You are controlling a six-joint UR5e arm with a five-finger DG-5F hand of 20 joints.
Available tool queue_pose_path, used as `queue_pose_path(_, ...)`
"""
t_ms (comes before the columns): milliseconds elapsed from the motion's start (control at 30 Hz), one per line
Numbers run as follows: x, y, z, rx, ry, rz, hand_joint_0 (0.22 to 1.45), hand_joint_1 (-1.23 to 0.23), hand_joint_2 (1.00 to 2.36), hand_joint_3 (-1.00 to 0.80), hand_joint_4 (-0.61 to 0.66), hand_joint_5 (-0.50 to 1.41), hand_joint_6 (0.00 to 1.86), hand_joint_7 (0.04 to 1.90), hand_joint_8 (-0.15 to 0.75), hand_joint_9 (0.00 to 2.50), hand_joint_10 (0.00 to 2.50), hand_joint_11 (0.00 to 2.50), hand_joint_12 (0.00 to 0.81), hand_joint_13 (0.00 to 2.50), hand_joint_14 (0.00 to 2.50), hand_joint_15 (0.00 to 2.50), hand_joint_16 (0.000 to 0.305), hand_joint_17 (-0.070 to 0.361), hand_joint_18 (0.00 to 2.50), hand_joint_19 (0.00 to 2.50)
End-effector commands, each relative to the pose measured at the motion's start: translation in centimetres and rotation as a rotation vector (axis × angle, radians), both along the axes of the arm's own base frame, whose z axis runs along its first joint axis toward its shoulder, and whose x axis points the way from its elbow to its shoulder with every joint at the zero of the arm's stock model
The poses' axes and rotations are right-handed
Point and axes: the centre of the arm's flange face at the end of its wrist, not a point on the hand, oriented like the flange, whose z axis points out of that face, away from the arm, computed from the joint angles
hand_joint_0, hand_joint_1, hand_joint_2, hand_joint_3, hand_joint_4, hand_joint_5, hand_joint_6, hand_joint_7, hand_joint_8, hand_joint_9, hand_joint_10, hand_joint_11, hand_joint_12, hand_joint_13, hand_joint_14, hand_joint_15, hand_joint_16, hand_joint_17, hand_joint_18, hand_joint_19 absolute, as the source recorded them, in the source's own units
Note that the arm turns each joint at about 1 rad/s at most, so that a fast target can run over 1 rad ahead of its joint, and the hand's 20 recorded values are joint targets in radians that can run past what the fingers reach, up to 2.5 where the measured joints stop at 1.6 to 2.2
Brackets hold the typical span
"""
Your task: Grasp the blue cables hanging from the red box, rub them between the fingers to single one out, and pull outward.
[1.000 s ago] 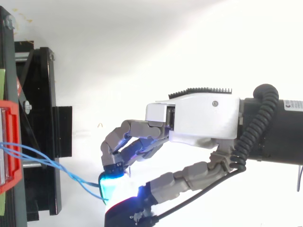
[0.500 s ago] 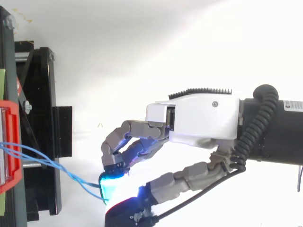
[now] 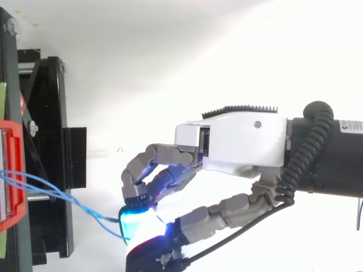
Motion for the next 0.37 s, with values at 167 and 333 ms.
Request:
queue_pose_path(167, -0.02, 0.03, 0.02, 0.000, 0.000, 0.001, 0.58, -0.76, 1.01, -0.01, -0.08, -0.12, 0.88, 1.12, 0.256, 0.80, 0.01, 0.27, 0.424, 0.60, 0.01, 0.36, 0.055, 0.125, 0.58, 0.36)
queue_pose_path(333, -0.02, 0.03, 0.02, 0.000, 0.000, 0.001, 0.58, -0.76, 1.01, -0.01, -0.08, -0.12, 0.88, 1.12, 0.255, 0.79, 0.01, 0.27, 0.427, 0.60, 0.01, 0.36, 0.055, 0.125, 0.58, 0.36)
